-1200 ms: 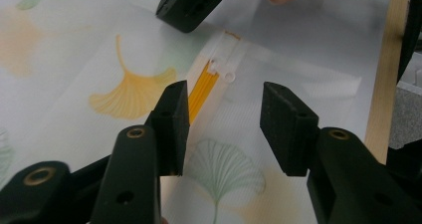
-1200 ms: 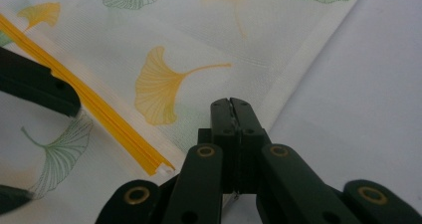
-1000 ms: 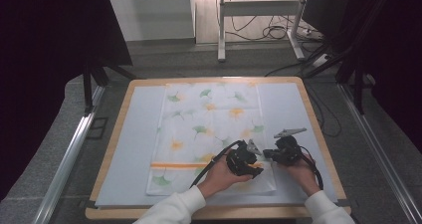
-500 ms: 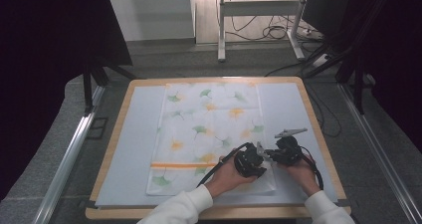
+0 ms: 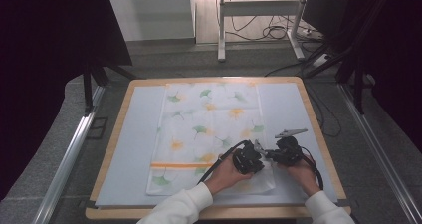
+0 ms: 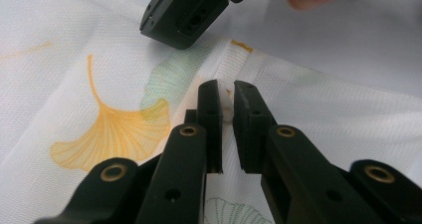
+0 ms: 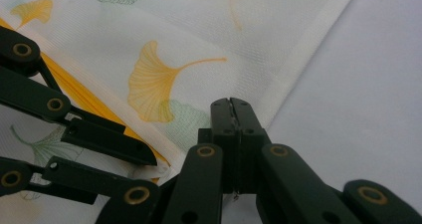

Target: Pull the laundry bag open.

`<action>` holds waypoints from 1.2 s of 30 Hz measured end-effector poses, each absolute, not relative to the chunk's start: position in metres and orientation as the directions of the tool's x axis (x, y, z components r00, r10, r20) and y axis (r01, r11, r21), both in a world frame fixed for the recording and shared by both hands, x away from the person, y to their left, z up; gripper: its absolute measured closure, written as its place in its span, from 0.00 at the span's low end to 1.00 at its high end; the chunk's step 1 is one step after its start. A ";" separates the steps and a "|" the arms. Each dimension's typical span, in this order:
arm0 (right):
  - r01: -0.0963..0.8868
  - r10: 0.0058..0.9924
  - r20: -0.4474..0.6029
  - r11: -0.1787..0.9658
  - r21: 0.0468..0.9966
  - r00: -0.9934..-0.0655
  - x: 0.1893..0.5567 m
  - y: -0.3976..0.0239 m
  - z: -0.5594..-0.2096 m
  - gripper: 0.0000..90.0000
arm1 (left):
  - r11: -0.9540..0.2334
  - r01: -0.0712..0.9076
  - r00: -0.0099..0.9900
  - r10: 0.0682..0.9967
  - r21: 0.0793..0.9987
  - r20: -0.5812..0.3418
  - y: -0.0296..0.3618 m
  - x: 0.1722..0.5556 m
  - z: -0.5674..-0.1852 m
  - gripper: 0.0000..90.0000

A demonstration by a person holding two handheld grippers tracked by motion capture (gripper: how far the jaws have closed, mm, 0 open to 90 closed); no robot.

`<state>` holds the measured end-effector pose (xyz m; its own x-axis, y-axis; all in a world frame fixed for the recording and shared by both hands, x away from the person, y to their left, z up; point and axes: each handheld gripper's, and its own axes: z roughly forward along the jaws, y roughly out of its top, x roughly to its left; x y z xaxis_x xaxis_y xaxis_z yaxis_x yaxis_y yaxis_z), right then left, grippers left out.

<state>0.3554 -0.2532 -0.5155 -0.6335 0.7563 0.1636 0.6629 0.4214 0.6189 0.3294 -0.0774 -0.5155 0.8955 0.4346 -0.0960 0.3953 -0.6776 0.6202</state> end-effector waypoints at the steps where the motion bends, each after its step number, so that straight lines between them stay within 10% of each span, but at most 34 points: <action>1: 0.663 0.756 0.164 0.421 0.619 -0.633 0.355 -0.253 -0.515 0.99 | -0.678 0.395 0.896 0.435 0.620 -0.096 -0.077 0.329 -0.515 0.94; 36: 0.664 0.761 0.172 0.403 0.630 -0.625 0.345 -0.263 -0.508 0.99 | -0.671 0.402 0.890 0.446 0.624 -0.093 -0.078 0.333 -0.517 1.00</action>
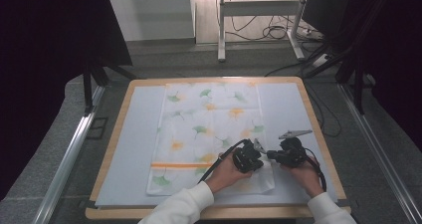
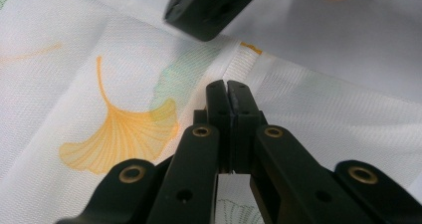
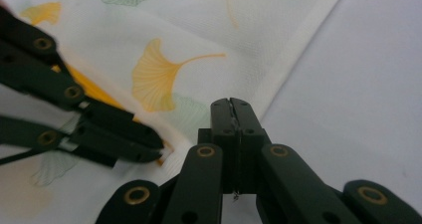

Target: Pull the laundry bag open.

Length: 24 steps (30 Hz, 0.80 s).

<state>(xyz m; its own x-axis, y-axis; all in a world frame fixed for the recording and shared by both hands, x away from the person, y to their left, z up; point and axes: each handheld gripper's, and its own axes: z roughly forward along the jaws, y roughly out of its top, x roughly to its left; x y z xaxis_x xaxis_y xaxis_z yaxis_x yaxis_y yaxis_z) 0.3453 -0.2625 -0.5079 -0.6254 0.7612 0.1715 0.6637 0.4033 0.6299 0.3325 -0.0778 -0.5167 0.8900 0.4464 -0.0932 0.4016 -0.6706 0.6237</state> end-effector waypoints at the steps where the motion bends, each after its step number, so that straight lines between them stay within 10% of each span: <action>1: 0.664 0.761 0.172 0.403 0.630 -0.625 0.345 -0.263 -0.508 0.99 | -0.671 0.402 0.890 0.446 0.624 -0.093 -0.078 0.333 -0.517 1.00; 24: 0.701 0.768 0.181 0.426 0.572 -0.615 0.322 -0.255 -0.511 0.99 | -0.648 0.436 0.871 0.478 0.625 -0.112 -0.077 0.331 -0.517 1.00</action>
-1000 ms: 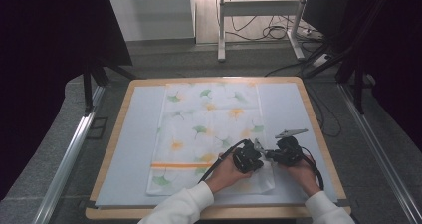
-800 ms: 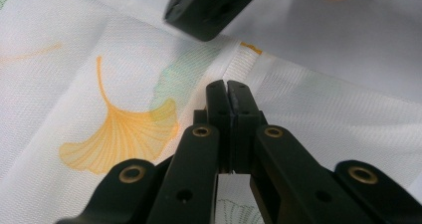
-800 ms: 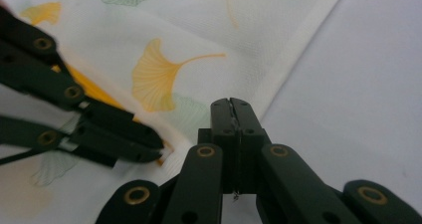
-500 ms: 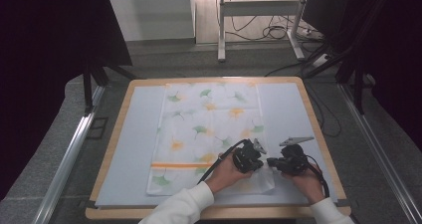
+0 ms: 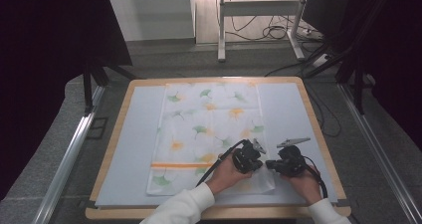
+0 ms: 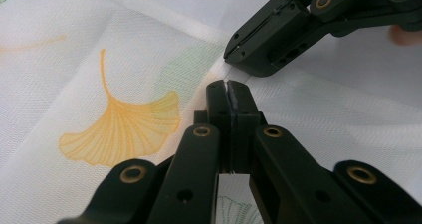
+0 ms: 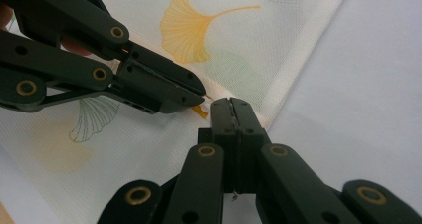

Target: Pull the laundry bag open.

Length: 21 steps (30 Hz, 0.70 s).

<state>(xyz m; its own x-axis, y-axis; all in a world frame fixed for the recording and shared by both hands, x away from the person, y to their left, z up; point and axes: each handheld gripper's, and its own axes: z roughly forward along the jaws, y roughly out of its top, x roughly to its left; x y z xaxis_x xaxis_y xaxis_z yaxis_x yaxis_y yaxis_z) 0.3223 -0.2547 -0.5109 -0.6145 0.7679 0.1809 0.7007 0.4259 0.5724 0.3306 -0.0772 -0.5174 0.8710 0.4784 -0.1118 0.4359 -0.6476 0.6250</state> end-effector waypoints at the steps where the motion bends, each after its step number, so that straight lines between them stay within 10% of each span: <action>1: 0.700 0.767 0.180 0.427 0.573 -0.616 0.322 -0.255 -0.511 0.99 | -0.648 0.436 0.871 0.478 0.625 -0.112 -0.077 0.331 -0.517 1.00; 21: 0.691 0.762 0.166 0.443 0.572 -0.626 0.322 -0.254 -0.510 1.00 | -0.644 0.461 0.864 0.483 0.611 -0.142 -0.072 0.333 -0.516 1.00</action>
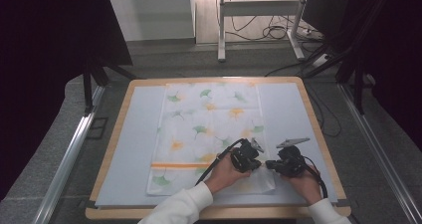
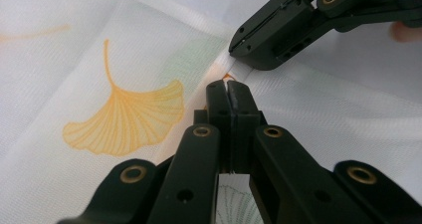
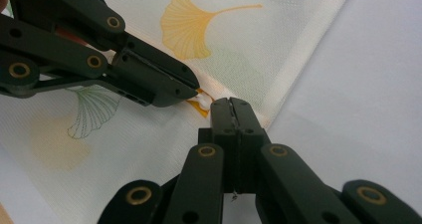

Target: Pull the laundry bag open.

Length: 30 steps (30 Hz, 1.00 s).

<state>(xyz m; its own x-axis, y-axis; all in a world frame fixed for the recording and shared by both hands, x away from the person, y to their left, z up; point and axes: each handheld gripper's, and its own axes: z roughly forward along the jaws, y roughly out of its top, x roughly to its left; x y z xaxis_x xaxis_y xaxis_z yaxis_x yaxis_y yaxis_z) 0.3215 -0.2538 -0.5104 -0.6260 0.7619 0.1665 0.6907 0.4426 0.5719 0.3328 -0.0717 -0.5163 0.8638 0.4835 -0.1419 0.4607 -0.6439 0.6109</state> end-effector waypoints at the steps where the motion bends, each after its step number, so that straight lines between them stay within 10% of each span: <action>1: 0.689 0.762 0.163 0.444 0.574 -0.627 0.322 -0.254 -0.511 0.99 | -0.644 0.461 0.864 0.484 0.611 -0.141 -0.072 0.333 -0.516 1.00; 30: 0.678 0.754 0.155 0.456 0.576 -0.638 0.321 -0.254 -0.510 1.00 | -0.604 0.513 0.835 0.515 0.610 -0.193 -0.068 0.333 -0.517 1.00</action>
<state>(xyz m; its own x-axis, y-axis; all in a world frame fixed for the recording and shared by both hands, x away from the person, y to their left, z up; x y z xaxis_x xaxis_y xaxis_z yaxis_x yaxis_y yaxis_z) 0.3212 -0.2541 -0.5102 -0.6382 0.7540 0.1552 0.6784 0.4556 0.5763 0.3333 -0.0683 -0.5171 0.8353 0.5147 -0.1934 0.5133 -0.6039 0.6098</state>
